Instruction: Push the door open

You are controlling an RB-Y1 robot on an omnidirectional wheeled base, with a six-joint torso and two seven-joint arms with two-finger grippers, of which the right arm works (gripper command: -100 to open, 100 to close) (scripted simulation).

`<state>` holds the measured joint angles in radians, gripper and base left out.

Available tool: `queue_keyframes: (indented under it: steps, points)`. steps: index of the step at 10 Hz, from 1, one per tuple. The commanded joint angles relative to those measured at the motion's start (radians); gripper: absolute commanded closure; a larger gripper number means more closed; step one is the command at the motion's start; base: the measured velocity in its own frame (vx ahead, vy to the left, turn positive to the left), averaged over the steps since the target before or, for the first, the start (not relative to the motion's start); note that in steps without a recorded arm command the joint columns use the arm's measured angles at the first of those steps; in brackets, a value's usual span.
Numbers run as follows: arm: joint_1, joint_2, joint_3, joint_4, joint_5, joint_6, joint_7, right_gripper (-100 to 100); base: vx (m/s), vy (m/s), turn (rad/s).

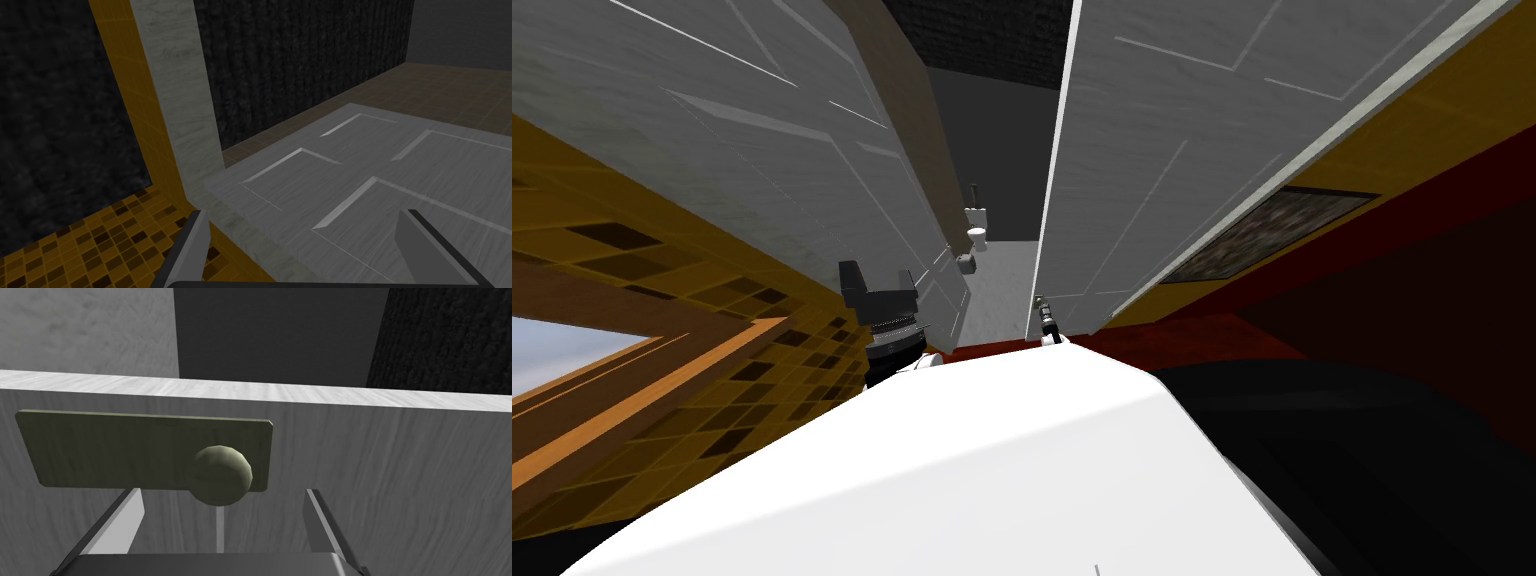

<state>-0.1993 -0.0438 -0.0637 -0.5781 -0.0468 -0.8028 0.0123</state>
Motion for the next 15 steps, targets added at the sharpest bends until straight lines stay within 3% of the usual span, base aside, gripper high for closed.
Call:
queue_keyframes:
  steps: [1,2,3,8,15]
  points:
    - [-0.001,0.009,-0.003,0.001,-0.002,0.001,0.001,-100,0.175,0.004,0.023]
    - [0.000,0.006,-0.002,-0.001,-0.001,0.001,0.000,-100,0.074,0.004,0.002]
    - [0.000,0.006,-0.002,-0.001,-0.001,0.001,0.000,100,-0.014,-0.001,-0.007]
    - [0.000,0.006,-0.002,-0.001,-0.001,0.001,0.000,100,-0.012,-0.001,0.003]
    - [0.003,-0.024,-0.049,0.003,-0.029,0.000,0.015,100,0.174,0.033,-0.028]
